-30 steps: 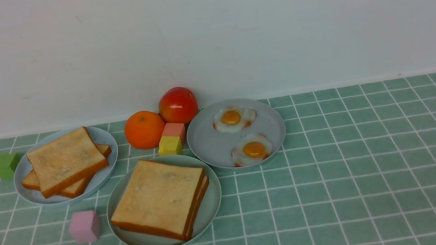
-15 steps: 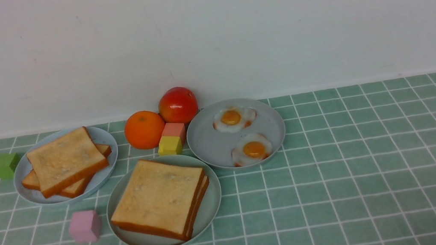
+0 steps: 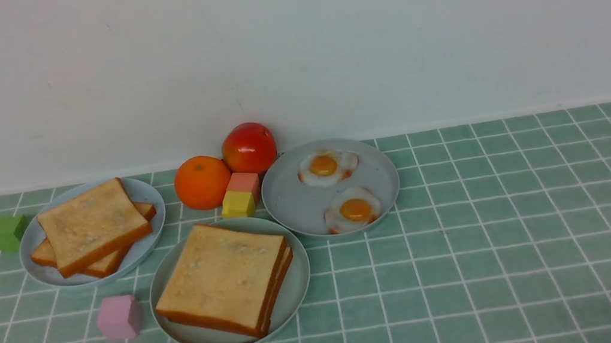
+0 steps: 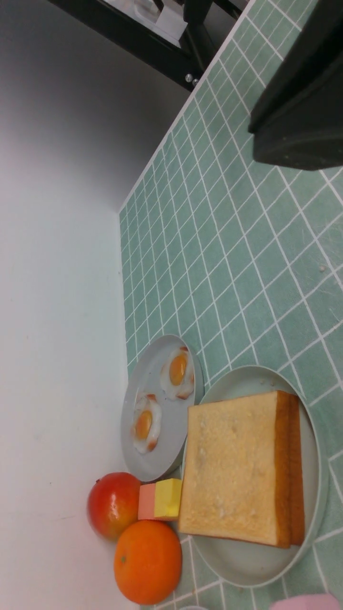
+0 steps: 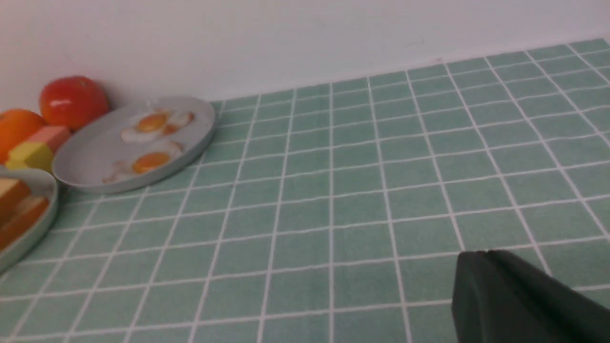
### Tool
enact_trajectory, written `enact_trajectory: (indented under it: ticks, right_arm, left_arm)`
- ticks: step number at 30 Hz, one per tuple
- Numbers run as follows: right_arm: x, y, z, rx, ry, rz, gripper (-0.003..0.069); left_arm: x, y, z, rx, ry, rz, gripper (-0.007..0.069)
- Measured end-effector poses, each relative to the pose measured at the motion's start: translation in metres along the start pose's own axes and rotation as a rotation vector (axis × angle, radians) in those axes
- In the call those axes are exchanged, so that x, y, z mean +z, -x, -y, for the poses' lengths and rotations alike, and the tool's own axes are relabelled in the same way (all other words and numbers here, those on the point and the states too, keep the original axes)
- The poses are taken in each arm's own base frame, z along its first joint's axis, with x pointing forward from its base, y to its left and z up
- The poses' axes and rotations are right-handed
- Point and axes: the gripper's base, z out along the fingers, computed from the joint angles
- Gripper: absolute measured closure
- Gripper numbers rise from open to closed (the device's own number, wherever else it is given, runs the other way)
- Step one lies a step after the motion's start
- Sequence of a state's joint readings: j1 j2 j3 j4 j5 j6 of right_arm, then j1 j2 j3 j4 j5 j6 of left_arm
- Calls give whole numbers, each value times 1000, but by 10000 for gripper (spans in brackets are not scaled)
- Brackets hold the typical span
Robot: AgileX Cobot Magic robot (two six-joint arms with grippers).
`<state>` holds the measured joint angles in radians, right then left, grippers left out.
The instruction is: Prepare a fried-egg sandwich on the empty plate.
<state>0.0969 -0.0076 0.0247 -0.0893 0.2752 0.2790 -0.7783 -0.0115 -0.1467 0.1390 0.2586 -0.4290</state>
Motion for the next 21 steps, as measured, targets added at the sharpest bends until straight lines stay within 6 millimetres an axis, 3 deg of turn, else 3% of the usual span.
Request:
enact_trajectory:
  ticks: [21]
  right_arm:
    - [-1, -8, -4, -226, 46, -94, 674]
  left_arm:
    - [0, 0, 0, 1, 2, -5, 620]
